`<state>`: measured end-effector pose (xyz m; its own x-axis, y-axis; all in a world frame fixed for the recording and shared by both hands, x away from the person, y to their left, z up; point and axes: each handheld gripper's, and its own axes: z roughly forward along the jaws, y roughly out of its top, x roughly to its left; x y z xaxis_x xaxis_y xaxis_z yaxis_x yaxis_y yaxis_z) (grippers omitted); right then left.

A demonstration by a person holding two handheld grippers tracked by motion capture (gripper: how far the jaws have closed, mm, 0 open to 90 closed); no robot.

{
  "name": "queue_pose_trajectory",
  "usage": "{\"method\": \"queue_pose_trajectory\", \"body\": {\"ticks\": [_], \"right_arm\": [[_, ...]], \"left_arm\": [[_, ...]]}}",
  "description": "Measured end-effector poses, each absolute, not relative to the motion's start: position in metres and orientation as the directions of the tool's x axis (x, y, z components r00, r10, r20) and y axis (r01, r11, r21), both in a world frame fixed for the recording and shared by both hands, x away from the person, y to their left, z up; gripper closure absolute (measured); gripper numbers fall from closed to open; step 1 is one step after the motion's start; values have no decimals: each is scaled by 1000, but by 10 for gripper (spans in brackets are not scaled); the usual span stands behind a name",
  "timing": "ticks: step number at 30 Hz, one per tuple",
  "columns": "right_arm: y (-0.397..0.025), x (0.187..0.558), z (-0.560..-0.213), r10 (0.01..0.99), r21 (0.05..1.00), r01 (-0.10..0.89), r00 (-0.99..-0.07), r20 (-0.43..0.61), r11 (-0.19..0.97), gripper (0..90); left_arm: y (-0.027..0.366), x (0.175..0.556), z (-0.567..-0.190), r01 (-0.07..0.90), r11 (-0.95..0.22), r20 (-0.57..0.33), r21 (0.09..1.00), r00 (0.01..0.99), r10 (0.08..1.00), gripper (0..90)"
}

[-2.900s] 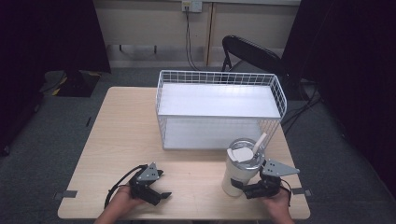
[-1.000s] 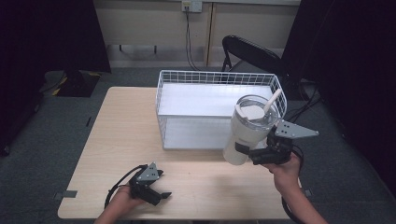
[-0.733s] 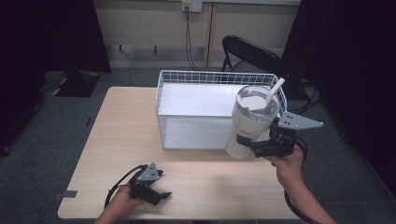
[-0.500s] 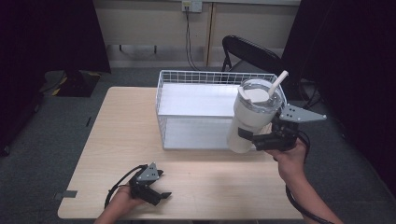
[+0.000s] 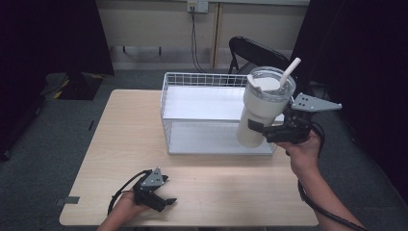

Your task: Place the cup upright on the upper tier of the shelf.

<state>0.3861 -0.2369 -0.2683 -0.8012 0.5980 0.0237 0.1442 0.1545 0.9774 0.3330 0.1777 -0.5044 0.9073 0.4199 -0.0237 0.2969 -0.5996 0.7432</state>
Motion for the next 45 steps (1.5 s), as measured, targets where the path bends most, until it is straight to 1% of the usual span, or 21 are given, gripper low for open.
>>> {"method": "queue_pose_trajectory", "body": {"ticks": [13, 18, 27, 29, 38, 42, 45], "right_arm": [[-233, 398, -250, 615, 974, 154, -788, 21, 164, 100], [-232, 405, -245, 626, 976, 160, -779, 34, 146, 100], [-227, 418, -236, 651, 971, 169, -759, 18, 170, 100], [-225, 422, -235, 656, 969, 169, -755, 11, 178, 100], [-218, 437, -236, 673, 974, 173, -739, 29, 148, 100], [-212, 443, -237, 687, 971, 168, -726, 4, 171, 100], [-209, 448, -240, 693, 971, 175, -721, 15, 161, 100]], "left_arm": [[178, 333, -504, 295, -601, -20, 743, 907, 420, 130], [178, 333, -504, 294, -601, -20, 743, 908, 419, 130], [178, 333, -504, 294, -601, -20, 743, 908, 419, 130], [178, 333, -504, 294, -601, -20, 743, 908, 419, 130], [178, 333, -504, 294, -601, -20, 743, 907, 420, 130], [178, 333, -504, 295, -601, -20, 743, 907, 420, 130], [178, 333, -504, 295, -602, -22, 742, 909, 417, 130]]}}
